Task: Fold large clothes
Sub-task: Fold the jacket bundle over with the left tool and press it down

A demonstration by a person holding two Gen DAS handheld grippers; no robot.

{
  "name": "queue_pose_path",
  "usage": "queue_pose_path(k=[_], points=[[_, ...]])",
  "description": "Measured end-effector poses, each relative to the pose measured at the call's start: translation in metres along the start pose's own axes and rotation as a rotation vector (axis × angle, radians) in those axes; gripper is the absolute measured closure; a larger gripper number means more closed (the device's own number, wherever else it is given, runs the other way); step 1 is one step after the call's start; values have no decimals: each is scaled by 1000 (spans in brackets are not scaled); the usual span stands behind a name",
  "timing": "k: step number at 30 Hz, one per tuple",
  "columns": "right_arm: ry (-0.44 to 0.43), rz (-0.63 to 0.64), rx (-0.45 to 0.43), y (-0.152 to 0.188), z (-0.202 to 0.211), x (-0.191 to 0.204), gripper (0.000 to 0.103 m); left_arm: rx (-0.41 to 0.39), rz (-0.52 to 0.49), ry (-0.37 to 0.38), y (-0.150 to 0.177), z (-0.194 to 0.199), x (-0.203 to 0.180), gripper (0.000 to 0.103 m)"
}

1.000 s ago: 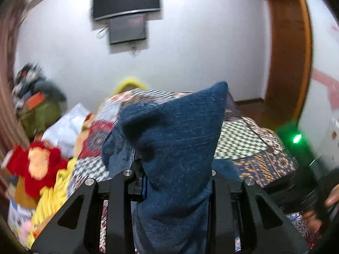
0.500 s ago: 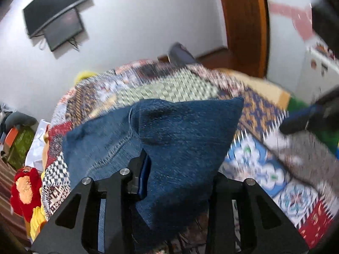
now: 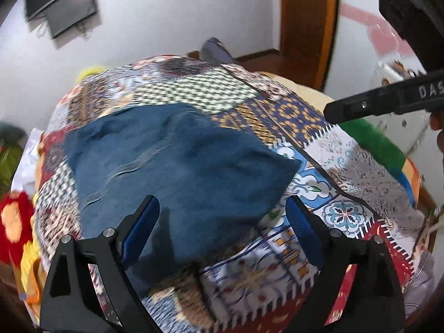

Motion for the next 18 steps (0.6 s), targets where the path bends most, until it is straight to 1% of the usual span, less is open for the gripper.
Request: queue_pose_path(k=[3,5,8,10,11,13,15,17,18], points=[[-25,49,-21,-9,3,23,89,-33,68,-24,5,24,23,9],[-34,88,-30,-14,2,42,89,-47,115,-61,9,37,44,8],[-23,164,-55,-20,-1,70,89,-71,177,-135,19,54,77,6],[-9,223,-72,-21,-6,91,89,-67,218,-185,28,57,98,6],[8,261,-76,-21,-12,103,89,-59,238,-197,33,56,106,6],[39,316,-66,-19,-24,116,89,-41,273,-197,43,52,117,6],[104,372,-33,-14,-46,125,89,-8,306,-183,54,42,125,6],[189,424,-16,-8,-65,125,89,42,321,-181,65,25,130,5],[243,464,-6,-3,-76,124,89,45,329,-166,70,19,130,4]])
Point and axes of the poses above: each gripper's, at about its wrist camera, not at the fingertips, and z roughly against the way its jaws point, x to its left, y to its underside, the point moved 5 cm from there along -z, roughly the way its jaws point, and after that the axes turned 10 degrees about y, right-handed, at the moved point
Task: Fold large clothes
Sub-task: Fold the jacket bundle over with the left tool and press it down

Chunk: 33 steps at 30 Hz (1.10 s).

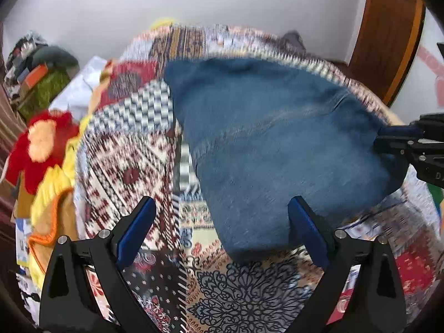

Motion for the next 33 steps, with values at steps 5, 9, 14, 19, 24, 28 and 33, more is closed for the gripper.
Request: queue_pose_path(k=[5,9,14,19,24,28,33], points=[[82,75,34,29,-30,1,89,-3,69,84,14,-13,2,0],[94,55,12,41,-28,-6,89,-6,97,118,22,-15,5,0],[200,-17,7,52,-28,-30,15,29,52,74,39,-18,1,0],[89,-129,31,71,-30,-58,0,147,15,-85,67,-35,10,0],[92,-138,21,73,-18,-70,0,100,92,-70,70,-9,29,0],[54,-137,-27,57,0,-66,0,35,112,-104,55,18,43,0],[-106,-184,-68,21,15,-58,0,-51,72,-75,19,43,40,0]])
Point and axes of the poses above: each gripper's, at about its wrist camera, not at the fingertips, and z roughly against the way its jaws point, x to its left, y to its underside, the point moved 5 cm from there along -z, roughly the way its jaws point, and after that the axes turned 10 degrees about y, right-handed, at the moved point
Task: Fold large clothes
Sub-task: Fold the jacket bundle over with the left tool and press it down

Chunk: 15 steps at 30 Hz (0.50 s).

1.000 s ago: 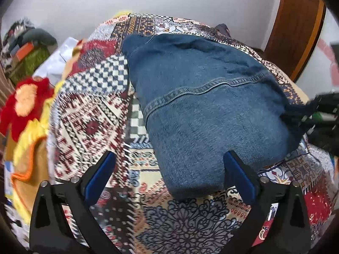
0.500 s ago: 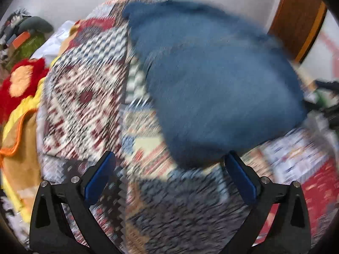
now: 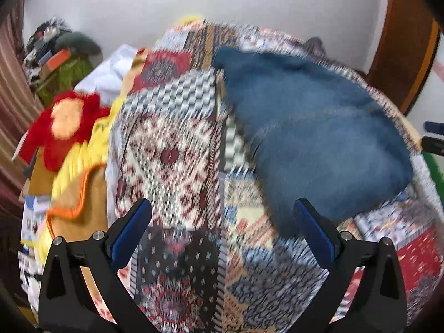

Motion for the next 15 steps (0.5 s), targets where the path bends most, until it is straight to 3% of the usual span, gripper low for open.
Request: queue_pose_path(k=[2,6,11,15], points=[[-57,-18,9,-14,-4,8,0,-18,-12,19,-15,-1,-3,0],[-81,-15,31,-36,-23,20,0,-21,-10,78,-42,-17,-13,0],[-101,2,116,-50,-65,23,0,50,28,170,-54,-59,-22,0],[-110,-19,202,-45,-101,11,0,115,132,255,-54,-92,-11,0]])
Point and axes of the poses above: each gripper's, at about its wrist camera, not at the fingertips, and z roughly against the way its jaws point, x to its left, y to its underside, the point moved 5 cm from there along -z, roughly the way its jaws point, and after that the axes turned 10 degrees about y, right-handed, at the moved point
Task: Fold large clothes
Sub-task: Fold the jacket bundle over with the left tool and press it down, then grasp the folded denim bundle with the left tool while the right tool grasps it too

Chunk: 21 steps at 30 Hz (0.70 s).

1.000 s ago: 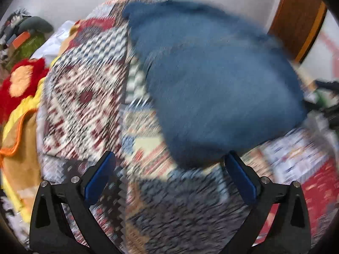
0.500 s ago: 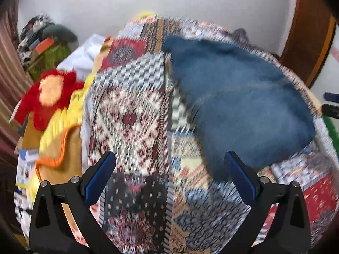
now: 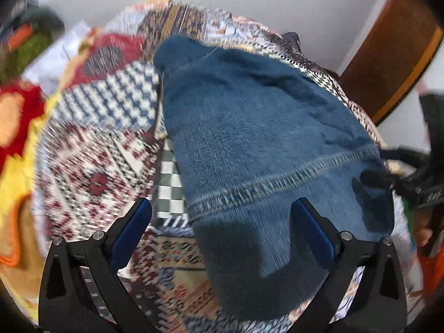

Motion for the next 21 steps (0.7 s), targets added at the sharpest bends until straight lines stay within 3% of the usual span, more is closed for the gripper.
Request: queue_pose_path(k=[3,6,10,15,18,21], points=[[-62,-48,55,1,-22,-14,0,22,128,83,-7,-18,21,0],[-206,-126,119,3,-41,-26,0,36,196,150,-11,-32,30,0],[-334,-151,167,1,-59,-28,0,56,252,225,-16,-46,37,0],[-419,-154,198,-8,-75,-15,0,86,299,316,-19,-66,35,0],[-422,-152,187,-14,-80,-3,0,81,305,330,-21,-71,33,0],[-431,-196,185,-20,-84,2,6,77,304,353,-27,-72,28,12]])
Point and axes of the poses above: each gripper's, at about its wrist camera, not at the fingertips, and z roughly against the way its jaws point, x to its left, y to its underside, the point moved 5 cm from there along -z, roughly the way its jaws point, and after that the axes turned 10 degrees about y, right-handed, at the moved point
